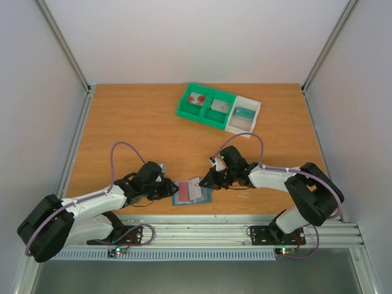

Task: Take the credit cards out of the card holder

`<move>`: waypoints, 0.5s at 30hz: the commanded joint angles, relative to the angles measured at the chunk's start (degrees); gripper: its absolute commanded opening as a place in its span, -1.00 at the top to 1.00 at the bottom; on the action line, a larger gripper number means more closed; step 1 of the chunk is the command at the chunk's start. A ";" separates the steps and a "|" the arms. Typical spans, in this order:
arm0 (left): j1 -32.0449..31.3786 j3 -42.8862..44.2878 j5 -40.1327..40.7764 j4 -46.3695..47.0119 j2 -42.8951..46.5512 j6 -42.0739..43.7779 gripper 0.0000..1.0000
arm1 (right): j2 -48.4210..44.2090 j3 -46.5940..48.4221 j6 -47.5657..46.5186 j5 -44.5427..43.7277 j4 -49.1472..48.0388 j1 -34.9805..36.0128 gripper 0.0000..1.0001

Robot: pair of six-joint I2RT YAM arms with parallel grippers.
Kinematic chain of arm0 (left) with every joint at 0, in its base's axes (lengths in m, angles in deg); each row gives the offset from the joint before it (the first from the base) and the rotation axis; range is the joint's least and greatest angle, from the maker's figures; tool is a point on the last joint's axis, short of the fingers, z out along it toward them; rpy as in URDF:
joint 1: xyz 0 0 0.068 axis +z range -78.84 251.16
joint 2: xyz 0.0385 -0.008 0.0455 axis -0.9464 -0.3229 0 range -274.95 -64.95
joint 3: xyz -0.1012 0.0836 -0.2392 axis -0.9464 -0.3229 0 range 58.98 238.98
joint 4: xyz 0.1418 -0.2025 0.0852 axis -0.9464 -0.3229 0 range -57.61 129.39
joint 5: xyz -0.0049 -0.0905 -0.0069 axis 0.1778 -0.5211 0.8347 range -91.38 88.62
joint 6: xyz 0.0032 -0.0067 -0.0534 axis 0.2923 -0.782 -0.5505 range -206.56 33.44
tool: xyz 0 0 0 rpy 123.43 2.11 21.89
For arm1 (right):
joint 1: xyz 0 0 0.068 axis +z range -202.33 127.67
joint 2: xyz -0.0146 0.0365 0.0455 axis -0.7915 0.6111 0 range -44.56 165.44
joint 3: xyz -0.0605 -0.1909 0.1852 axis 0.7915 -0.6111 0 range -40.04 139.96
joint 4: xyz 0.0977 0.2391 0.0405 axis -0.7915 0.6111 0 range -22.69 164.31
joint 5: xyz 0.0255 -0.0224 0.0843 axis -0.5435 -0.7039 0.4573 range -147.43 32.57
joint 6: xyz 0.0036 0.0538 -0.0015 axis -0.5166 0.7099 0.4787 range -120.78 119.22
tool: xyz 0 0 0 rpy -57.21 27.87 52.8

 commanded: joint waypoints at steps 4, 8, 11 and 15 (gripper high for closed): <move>0.10 1.96 -1.56 -0.41 4.87 -0.04 0.06 | -4.29 -0.87 0.77 1.21 1.44 -0.89 0.98; 0.08 1.73 -2.04 0.51 7.31 -1.42 -0.07 | -6.59 -0.31 1.01 0.33 4.80 -0.98 0.98; 0.10 0.99 -2.63 2.54 9.95 -2.53 -0.12 | -8.69 0.63 0.91 -0.47 7.78 -0.98 0.98; 0.12 0.28 -3.81 5.17 13.81 -4.89 -0.15 | -11.79 0.86 2.50 0.24 7.86 -1.02 0.98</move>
